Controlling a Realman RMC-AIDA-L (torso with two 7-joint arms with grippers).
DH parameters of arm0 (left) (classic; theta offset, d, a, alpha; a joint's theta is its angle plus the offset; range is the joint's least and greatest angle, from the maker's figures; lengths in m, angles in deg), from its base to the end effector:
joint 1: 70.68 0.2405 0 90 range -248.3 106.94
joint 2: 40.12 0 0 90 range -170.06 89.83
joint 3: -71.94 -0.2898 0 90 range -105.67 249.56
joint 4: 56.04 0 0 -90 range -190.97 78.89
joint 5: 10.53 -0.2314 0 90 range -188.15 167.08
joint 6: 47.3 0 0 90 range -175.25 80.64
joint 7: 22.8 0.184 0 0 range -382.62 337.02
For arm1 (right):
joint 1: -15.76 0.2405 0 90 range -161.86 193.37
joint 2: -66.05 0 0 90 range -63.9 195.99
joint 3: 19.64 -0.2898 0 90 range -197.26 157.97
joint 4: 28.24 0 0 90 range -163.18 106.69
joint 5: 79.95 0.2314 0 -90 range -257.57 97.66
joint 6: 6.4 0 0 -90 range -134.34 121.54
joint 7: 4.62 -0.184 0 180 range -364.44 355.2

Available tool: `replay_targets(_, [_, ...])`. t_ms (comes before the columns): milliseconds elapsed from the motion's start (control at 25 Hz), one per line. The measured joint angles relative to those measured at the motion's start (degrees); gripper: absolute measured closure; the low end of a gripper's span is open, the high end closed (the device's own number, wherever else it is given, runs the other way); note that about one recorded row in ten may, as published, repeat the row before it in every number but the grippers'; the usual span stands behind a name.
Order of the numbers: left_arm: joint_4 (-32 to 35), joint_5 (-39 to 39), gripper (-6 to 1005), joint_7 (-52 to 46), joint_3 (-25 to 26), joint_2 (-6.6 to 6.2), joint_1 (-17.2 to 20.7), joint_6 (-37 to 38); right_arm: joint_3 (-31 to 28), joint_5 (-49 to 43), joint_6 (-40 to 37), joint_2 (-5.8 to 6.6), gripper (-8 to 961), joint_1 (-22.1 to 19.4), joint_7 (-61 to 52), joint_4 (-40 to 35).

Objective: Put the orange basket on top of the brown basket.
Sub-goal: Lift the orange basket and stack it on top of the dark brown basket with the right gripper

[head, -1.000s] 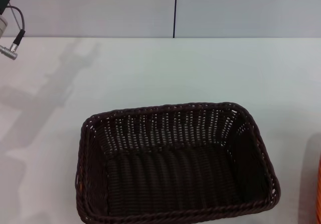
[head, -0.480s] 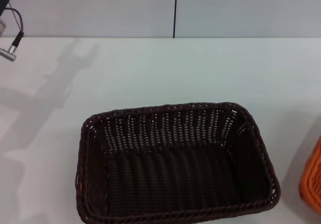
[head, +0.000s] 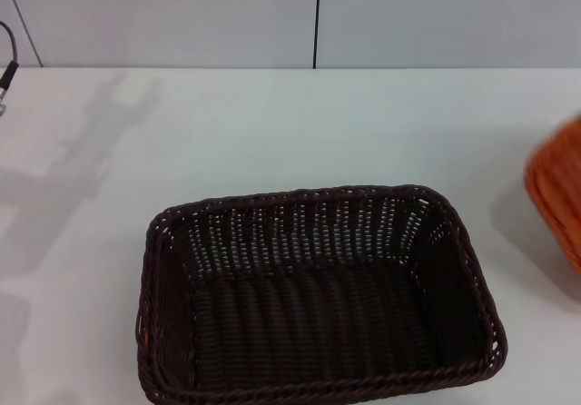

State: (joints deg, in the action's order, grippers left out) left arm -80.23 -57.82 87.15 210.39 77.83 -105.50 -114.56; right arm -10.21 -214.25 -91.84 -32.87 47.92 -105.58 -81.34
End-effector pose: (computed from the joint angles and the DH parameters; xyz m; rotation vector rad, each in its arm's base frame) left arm -0.2702 0.4866 0.0757 -1.5489 -0.7802 -1.4614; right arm 0.3849 0.4182 0.2523 -2.0022 0.8541 0.3242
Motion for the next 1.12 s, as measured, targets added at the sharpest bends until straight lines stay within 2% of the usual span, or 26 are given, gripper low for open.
replay_targets(200, [-0.3, -0.2, 159, 0.0, 0.0, -0.18, 0.4, 0.2, 0.4, 13.2, -0.3, -2.87, 816, -1.6, -0.1, 3.3])
replay_targets(280, [-0.3, -0.4, 158, 0.0, 0.0, -0.24, 0.5, 0.3, 0.5, 17.2, -0.6, -4.7, 816, -1.8, 0.3, 3.8])
replay_targets(320, [-0.3, -0.5, 158, 0.0, 0.1, -0.29, 0.6, 0.5, 0.5, 21.1, -0.8, -6.57, 816, -1.9, 0.8, 4.0])
replay_targets(360, [-0.3, -0.5, 158, 0.1, 0.1, -0.33, 0.6, 0.6, 0.5, 21.1, -0.8, -6.57, 816, -1.9, 0.8, 4.0])
replay_targets(520, [-0.3, -0.6, 158, 0.2, 0.1, -0.5, 0.8, 0.9, 0.5, 28.1, -1.2, -9.29, 815, -2.5, 1.8, 4.8])
replay_targets(760, [-0.3, -0.7, 158, 0.2, -0.4, -0.59, 0.8, 1.3, 0.5, 37.3, -4.6, -10.99, 815, -2.6, 4.2, 13.1])
replay_targets(840, [-0.3, -0.9, 158, 0.2, -0.5, -0.67, 0.7, 1.8, 0.5, 39.2, -6.1, -12.09, 815, -2.8, 6.2, 15.0])
replay_targets(1040, [-0.2, -1.4, 158, 0.2, -0.6, -1.22, 0.2, 2.3, 0.6, 39.8, -8.0, -17.07, 814, -3.1, 10.9, 15.4])
replay_targets(1120, [0.0, -1.5, 159, 0.3, -0.6, -1.43, -0.1, 2.6, 1.3, 39.7, -8.7, -18.11, 814, -3.2, 12.9, 16.9])
